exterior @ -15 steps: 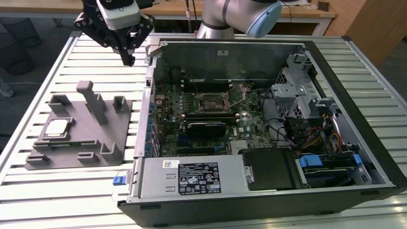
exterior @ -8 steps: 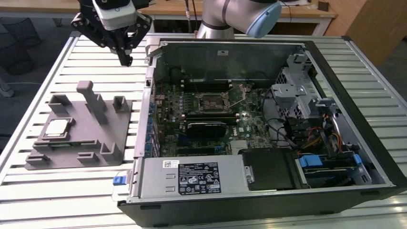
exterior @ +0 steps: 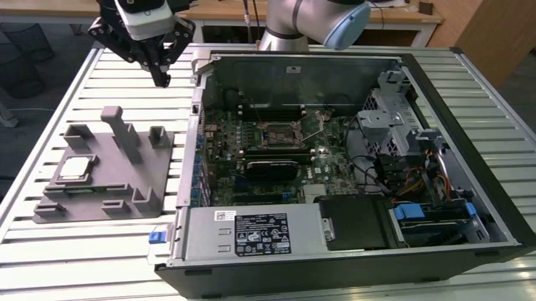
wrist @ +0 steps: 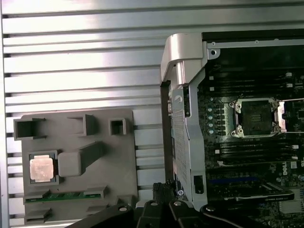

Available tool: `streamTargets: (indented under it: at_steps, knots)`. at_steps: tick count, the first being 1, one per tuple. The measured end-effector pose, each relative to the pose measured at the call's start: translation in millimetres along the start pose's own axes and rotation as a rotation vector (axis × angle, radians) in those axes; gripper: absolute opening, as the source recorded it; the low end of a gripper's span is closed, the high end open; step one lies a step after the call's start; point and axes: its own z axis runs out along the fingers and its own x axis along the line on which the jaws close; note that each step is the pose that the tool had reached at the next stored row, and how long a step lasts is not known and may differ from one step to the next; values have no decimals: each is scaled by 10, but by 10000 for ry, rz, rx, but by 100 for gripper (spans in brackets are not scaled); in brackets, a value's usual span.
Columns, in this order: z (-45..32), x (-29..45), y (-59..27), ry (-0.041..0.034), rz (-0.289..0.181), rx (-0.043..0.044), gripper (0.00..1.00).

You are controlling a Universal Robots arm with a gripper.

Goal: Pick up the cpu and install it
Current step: 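Reach for the cpu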

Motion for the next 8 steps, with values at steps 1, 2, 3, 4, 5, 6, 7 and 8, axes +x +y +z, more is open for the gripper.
streamTargets:
  at_steps: [1, 2, 3, 4, 5, 6, 7, 8]
  knots:
    - [0, 7, 0, 0, 0, 1, 11]
    - [0, 14, -1, 1, 0, 1, 11]
    - [1, 20, -2, 1, -1, 0, 11]
    - [1, 27, -2, 1, 0, 0, 11]
    - [1, 34, -2, 1, 0, 1, 11]
    - [1, 40, -3, 1, 0, 1, 11]
    - [2, 47, -4, 1, 0, 0, 11]
    - [2, 54, -4, 1, 0, 0, 11]
